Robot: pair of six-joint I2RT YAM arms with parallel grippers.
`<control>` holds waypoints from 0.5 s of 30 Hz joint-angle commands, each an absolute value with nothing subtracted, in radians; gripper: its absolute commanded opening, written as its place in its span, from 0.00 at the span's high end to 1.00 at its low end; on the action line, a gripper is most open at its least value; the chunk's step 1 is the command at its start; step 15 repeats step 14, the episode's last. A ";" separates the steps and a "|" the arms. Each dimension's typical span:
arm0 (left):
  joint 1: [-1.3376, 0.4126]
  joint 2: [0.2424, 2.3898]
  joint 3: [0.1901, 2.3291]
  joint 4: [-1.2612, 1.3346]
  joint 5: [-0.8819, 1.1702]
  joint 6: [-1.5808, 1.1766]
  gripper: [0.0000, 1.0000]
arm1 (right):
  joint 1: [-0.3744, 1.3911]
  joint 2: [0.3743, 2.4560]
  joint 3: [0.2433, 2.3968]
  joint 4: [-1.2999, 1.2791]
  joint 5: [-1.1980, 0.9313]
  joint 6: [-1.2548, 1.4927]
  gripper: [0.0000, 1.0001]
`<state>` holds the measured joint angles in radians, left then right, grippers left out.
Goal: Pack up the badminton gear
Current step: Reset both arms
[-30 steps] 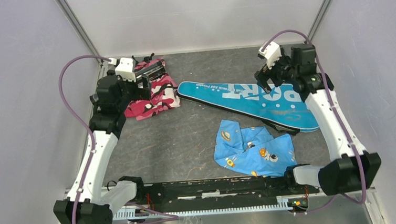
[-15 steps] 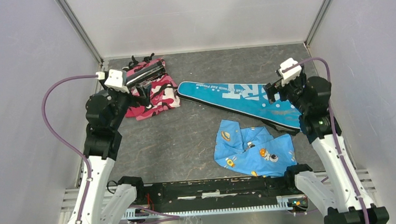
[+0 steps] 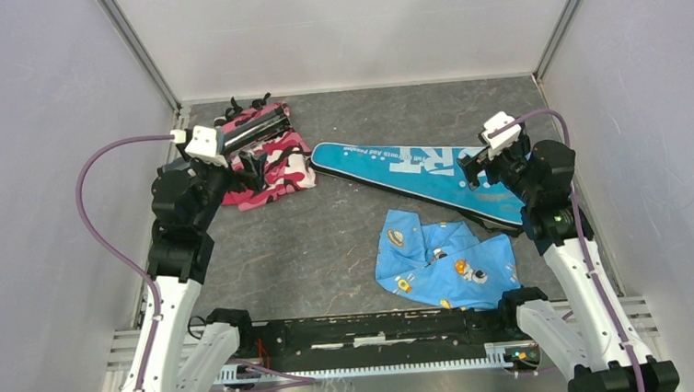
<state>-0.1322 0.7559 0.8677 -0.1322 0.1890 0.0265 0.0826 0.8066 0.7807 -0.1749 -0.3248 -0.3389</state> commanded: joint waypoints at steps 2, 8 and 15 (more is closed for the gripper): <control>-0.123 0.733 0.856 -0.121 0.201 0.028 0.00 | 0.081 0.799 0.767 -0.152 -0.372 -0.366 0.02; -0.114 0.729 0.838 -0.114 0.221 0.018 0.00 | 0.080 0.797 0.768 -0.160 -0.372 -0.377 0.02; -0.108 0.721 0.823 -0.111 0.238 0.015 0.00 | 0.081 0.797 0.769 -0.166 -0.381 -0.380 0.02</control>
